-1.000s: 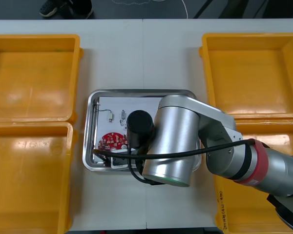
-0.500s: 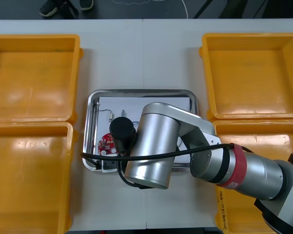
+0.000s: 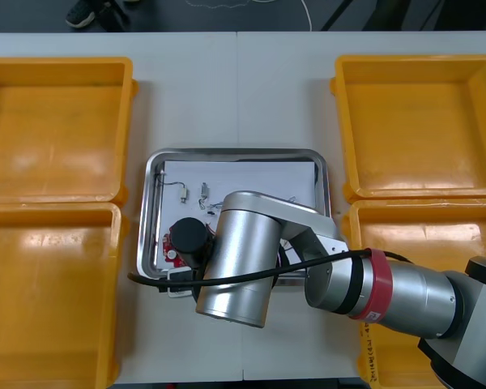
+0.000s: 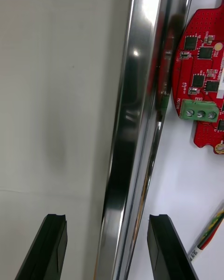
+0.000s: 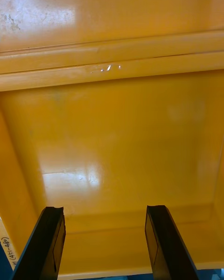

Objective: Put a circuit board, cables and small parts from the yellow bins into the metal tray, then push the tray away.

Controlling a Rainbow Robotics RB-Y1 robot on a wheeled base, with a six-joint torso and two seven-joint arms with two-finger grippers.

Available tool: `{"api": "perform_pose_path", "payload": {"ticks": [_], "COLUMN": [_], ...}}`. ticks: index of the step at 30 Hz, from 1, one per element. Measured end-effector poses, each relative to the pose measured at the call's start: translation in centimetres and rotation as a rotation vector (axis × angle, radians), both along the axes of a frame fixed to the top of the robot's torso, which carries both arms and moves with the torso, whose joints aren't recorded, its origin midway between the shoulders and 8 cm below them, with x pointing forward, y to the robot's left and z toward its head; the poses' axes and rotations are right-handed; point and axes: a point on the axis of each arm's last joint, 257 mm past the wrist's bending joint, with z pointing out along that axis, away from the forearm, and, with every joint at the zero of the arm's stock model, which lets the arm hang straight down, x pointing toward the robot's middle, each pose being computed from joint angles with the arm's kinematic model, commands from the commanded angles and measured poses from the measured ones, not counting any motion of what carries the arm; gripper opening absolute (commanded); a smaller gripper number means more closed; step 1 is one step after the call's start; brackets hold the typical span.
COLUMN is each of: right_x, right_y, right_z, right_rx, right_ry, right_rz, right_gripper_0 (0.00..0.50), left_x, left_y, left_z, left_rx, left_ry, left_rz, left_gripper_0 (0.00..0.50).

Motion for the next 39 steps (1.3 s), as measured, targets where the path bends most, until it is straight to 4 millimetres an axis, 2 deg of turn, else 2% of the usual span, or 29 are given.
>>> {"api": "perform_pose_path", "payload": {"ticks": [29, 30, 31, 32, 34, 39], "right_x": [1.1, 1.1, 1.1, 1.1, 1.1, 1.4], "right_y": [-0.2, -0.2, -0.2, -0.2, -0.2, -0.1], "right_z": [-1.8, -1.9, -1.9, -1.9, -1.8, -1.6], "right_rx": [-0.029, -0.029, -0.029, -0.029, -0.029, -0.029], "right_ry": [-0.021, -0.021, -0.021, -0.021, -0.021, -0.032], "right_rz": [-0.018, -0.018, -0.018, -0.018, -0.017, -0.017], "right_gripper_0": [0.5, 0.46, 0.387, 0.343, 0.197, 0.05], "left_x": [0.0, 0.0, 0.0, 0.0, 0.0, 0.0], "left_y": [0.0, 0.0, 0.0, 0.0, 0.0, 0.0], "left_z": [0.0, 0.0, 0.0, 0.0, 0.0, 0.0], "left_rx": [0.0, 0.0, 0.0, 0.0, 0.0, 0.0], "left_ry": [0.0, 0.0, 0.0, 0.0, 0.0, 0.0], "left_rz": [0.0, 0.0, 0.0, 0.0, 0.0, 0.0], "left_gripper_0": [0.5, 0.5, 0.5, 0.5, 0.5, 0.5]}}
